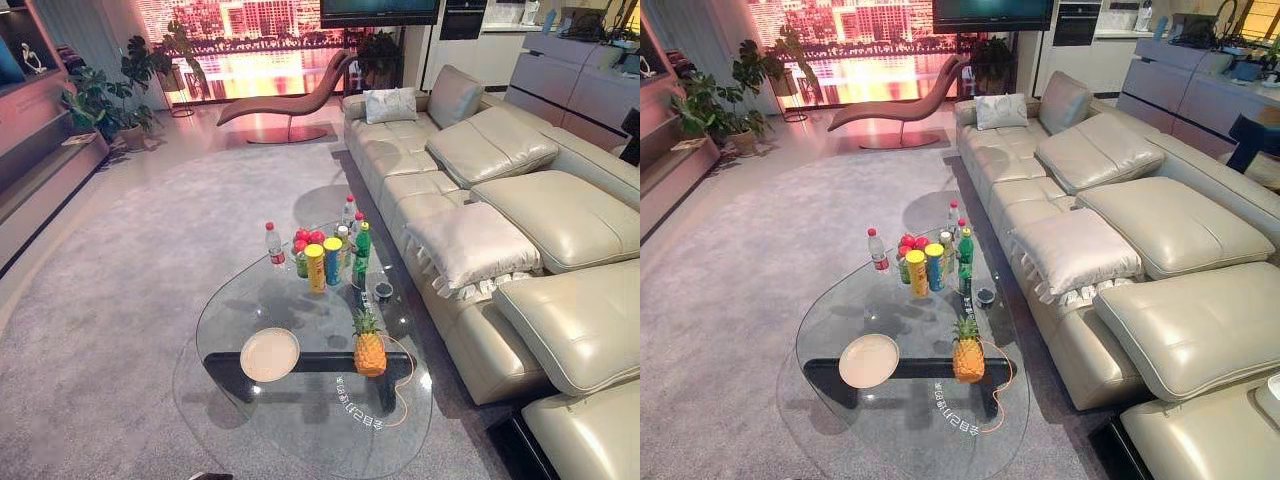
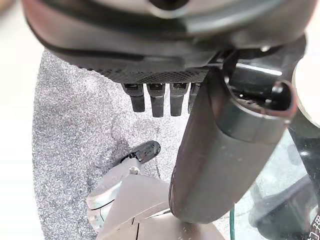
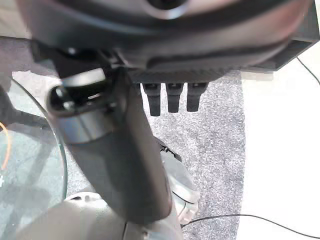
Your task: Pick up the fruit to the plate
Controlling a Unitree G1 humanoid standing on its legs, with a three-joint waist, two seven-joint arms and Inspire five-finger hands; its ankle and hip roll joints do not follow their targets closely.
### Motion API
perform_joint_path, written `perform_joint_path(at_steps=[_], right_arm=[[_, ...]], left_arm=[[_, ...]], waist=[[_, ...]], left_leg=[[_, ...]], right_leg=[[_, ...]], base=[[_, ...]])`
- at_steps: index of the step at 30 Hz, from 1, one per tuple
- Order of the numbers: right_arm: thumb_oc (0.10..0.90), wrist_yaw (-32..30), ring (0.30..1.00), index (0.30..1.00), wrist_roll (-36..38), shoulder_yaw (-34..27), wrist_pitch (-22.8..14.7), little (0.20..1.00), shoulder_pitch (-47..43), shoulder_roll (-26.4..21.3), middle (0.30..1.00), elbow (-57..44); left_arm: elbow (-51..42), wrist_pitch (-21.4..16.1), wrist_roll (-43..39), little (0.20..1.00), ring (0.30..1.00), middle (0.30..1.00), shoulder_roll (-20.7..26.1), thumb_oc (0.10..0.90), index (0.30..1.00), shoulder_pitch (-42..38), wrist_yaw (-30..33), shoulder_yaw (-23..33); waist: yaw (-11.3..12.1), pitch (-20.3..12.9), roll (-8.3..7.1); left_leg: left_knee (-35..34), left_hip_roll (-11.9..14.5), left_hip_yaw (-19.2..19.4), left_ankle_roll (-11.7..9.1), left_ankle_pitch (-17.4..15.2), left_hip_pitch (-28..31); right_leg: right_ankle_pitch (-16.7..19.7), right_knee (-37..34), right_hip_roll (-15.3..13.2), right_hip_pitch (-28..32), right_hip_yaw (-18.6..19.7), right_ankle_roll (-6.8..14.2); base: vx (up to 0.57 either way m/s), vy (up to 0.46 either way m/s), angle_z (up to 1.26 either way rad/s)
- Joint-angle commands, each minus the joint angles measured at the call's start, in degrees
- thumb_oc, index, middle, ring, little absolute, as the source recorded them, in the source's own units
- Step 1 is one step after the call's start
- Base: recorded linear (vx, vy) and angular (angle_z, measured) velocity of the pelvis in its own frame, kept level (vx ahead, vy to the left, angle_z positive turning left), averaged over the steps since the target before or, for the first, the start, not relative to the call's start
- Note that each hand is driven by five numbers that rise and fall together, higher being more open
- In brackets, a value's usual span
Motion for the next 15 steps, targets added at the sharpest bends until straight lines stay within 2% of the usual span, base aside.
perform_joint_path(at_steps=[1,5,15], right_arm=[[0.8,-1.29,0.9,0.9,-0.47,0.72,-0.5,0.9,-5.79,-0.4,0.9,3.72],[0.8,-1.1,0.9,0.9,-0.6,0.52,-0.59,0.9,-5.76,-0.68,0.9,3.7],[0.8,-1.11,0.9,0.9,-0.32,0.58,-0.53,0.9,-5.82,-0.55,0.9,3.84]], left_arm=[[5.04,-0.06,0.77,0.9,0.9,0.9,-0.6,0.8,0.9,-5.44,-0.28,-0.59],[4.48,-1.79,0.27,0.9,0.9,0.9,-0.4,0.8,0.9,-5.49,-0.97,-0.66],[4.61,-1.13,-0.03,0.9,0.9,0.9,-0.49,0.8,0.9,-5.47,-0.39,-0.67]], waist=[[0.4,2.2,-0.44],[0.41,2.28,-0.37],[0.42,2.25,-0.48]], left_leg=[[0.34,2.71,1.17,-1.39,-0.88,1.61],[0.34,2.75,1.18,-1.42,-0.85,1.64],[0.34,2.8,1.44,-1.38,-0.82,1.71]], right_leg=[[0.6,0.24,-3.38,1.92,-2.53,2.25],[0.63,0.24,-3.36,1.93,-2.52,2.3],[0.74,0.24,-3.36,1.85,-2.47,2.31]], base=[[0.26,0.023,-0.11],[0.0,0.0,0.0],[0.0,0.0,0.0]])
